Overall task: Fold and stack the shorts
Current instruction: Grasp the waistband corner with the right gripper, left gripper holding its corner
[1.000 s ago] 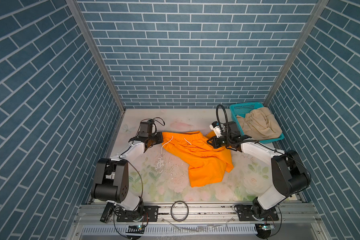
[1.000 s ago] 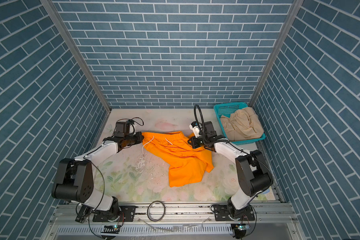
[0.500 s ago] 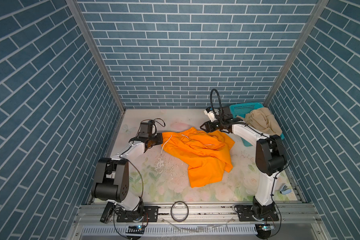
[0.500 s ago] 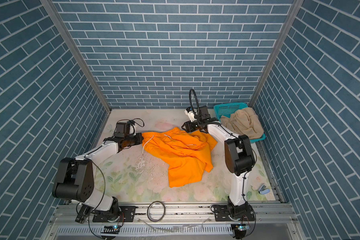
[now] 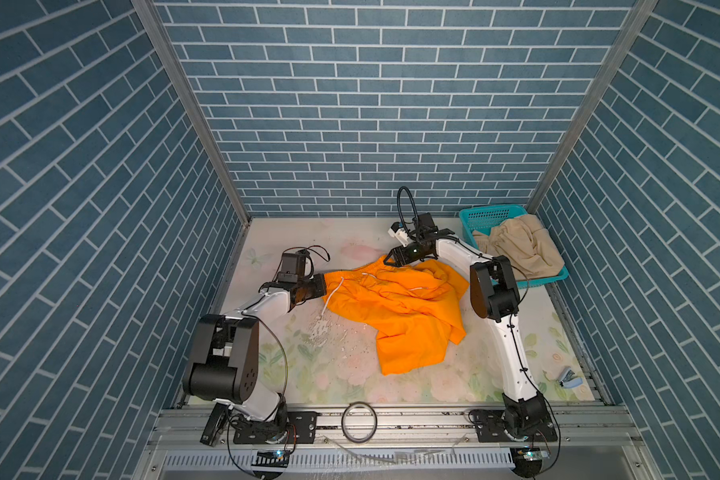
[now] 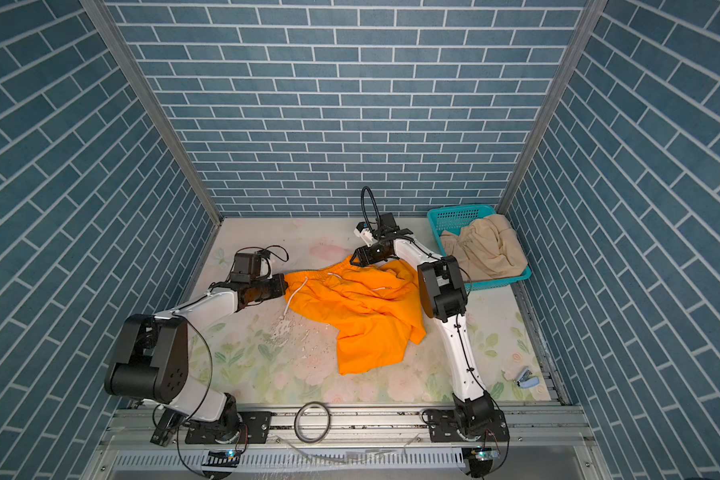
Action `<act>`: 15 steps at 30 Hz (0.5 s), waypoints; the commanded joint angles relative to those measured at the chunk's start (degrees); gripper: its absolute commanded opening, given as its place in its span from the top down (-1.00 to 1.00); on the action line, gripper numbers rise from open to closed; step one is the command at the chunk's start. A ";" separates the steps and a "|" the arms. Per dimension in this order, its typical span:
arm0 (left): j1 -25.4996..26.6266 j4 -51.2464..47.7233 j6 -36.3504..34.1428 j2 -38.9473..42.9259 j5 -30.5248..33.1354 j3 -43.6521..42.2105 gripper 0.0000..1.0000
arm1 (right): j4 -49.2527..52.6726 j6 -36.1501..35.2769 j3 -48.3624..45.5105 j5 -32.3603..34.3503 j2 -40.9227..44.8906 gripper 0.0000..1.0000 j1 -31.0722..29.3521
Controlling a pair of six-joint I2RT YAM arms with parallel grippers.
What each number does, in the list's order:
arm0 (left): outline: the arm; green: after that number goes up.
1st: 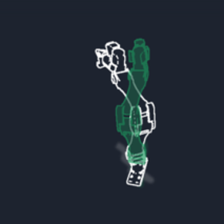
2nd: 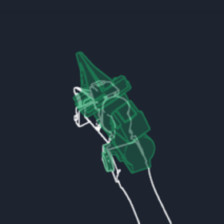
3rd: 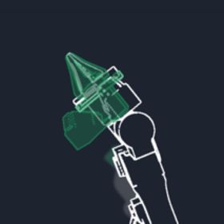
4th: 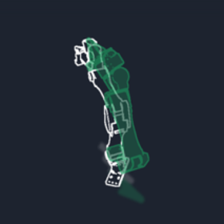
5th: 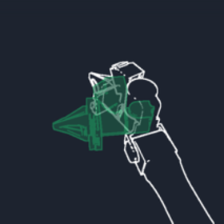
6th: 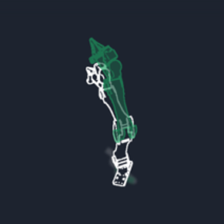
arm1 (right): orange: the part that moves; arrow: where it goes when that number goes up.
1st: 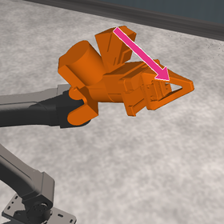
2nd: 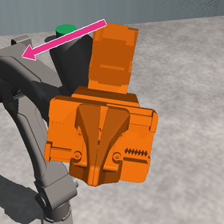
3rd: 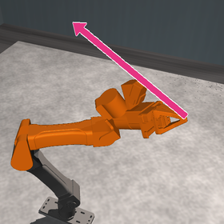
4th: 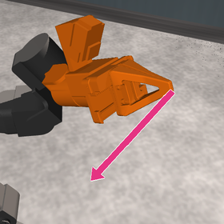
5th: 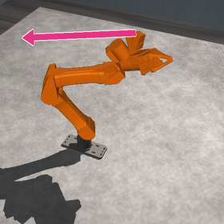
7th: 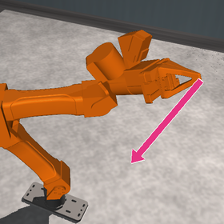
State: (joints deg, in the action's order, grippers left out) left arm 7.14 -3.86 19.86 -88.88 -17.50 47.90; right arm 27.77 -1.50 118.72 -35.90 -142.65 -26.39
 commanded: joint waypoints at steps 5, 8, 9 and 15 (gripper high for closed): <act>-0.19 0.52 -0.08 0.63 -1.38 -0.70 1.00 | 0.71 2.26 7.35 0.03 -4.71 -0.26 -1.42; -0.19 -0.05 -0.13 1.06 -1.57 -0.44 1.00 | 3.82 2.11 11.93 -0.67 -6.85 -0.02 -1.73; -0.19 -0.21 -0.17 1.36 -1.45 -0.33 1.00 | 5.66 1.67 13.55 -1.52 -7.62 0.17 -1.82; -0.19 -6.56 -2.81 3.18 -0.30 5.09 1.00 | 8.09 0.66 14.80 -1.89 -3.53 1.00 -1.73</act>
State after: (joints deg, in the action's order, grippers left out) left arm 7.14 -6.46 19.18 -87.68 -18.06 49.10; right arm 32.58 0.89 132.49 -37.12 -149.25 -28.01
